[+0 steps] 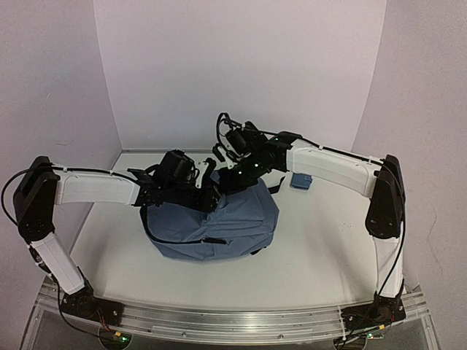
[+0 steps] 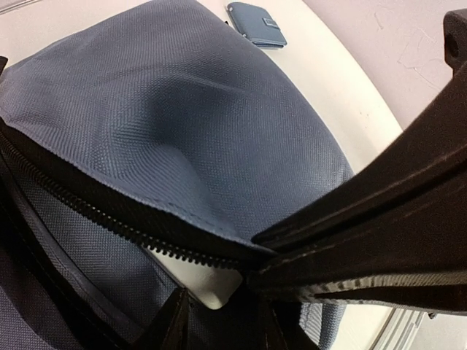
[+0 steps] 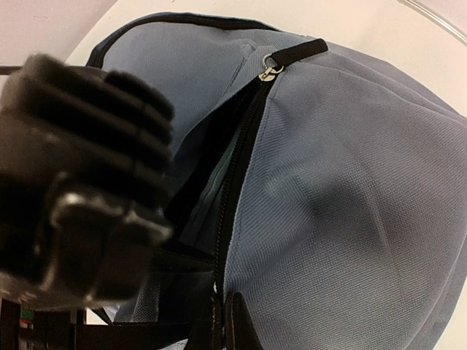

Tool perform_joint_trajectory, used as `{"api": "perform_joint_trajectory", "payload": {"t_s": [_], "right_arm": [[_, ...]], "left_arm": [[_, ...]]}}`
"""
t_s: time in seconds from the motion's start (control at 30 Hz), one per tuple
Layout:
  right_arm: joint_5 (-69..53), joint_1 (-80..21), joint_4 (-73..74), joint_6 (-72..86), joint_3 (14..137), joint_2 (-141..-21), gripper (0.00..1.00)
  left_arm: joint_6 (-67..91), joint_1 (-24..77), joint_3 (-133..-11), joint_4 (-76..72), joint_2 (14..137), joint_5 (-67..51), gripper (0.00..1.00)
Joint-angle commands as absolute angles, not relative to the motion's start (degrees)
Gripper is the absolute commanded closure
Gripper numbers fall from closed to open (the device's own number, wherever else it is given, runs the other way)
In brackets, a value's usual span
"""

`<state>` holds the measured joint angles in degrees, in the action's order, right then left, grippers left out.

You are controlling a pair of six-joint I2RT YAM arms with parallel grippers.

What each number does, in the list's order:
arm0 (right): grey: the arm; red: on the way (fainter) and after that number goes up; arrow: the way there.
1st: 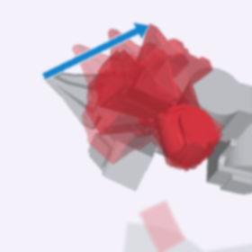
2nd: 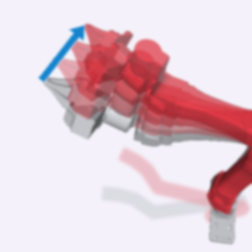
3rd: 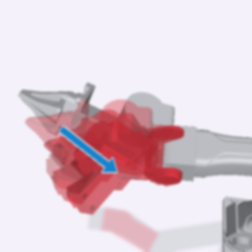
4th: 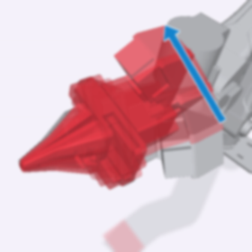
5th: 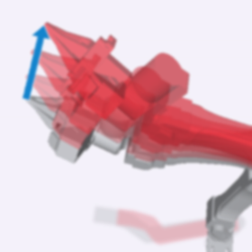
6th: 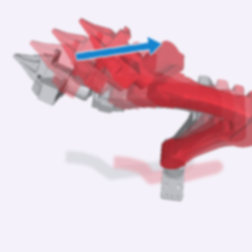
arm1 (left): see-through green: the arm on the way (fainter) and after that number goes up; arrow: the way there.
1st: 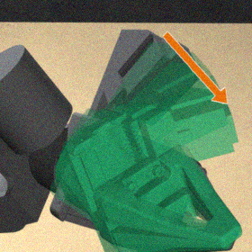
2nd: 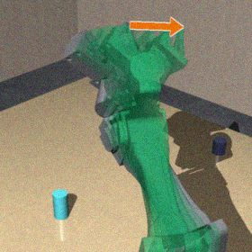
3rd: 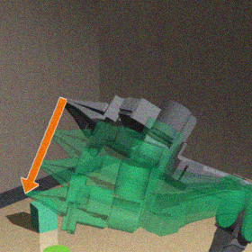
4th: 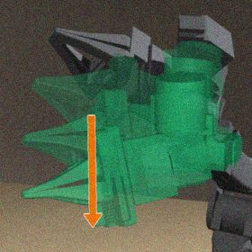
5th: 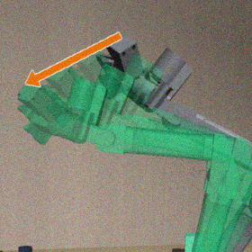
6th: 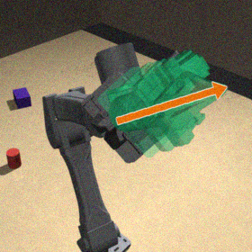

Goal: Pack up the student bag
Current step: Place the stationery in the student bag.

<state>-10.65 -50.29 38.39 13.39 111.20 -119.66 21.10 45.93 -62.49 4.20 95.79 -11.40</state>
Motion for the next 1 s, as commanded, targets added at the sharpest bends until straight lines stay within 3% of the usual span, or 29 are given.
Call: {"api": "perform_joint_trajectory", "payload": {"t_s": [0.0,0.4,0.63,0.97], "right_arm": [[-11.35,-49.74,38.38,14.13,112.21,-118.3,1.0],[-11.88,-49.3,38.4,14.22,111.64,-117.98,1.0],[-13.19,-49.13,38.41,15.13,112.71,-118.65,1.0],[-14.96,-49.01,38.39,16.53,112.85,-119.42,1.0]], "left_arm": [[22.07,46.16,-59.61,-2.17,93.05,-11.53,0.63],[21.63,45.17,-52.72,-3.11,84.02,-4.96,0.69],[20.91,45.03,-59.41,2.55,90.45,-0.53,0.9],[21.13,45.19,-61.4,-4.89,97.71,-2.92,0.92]]}}
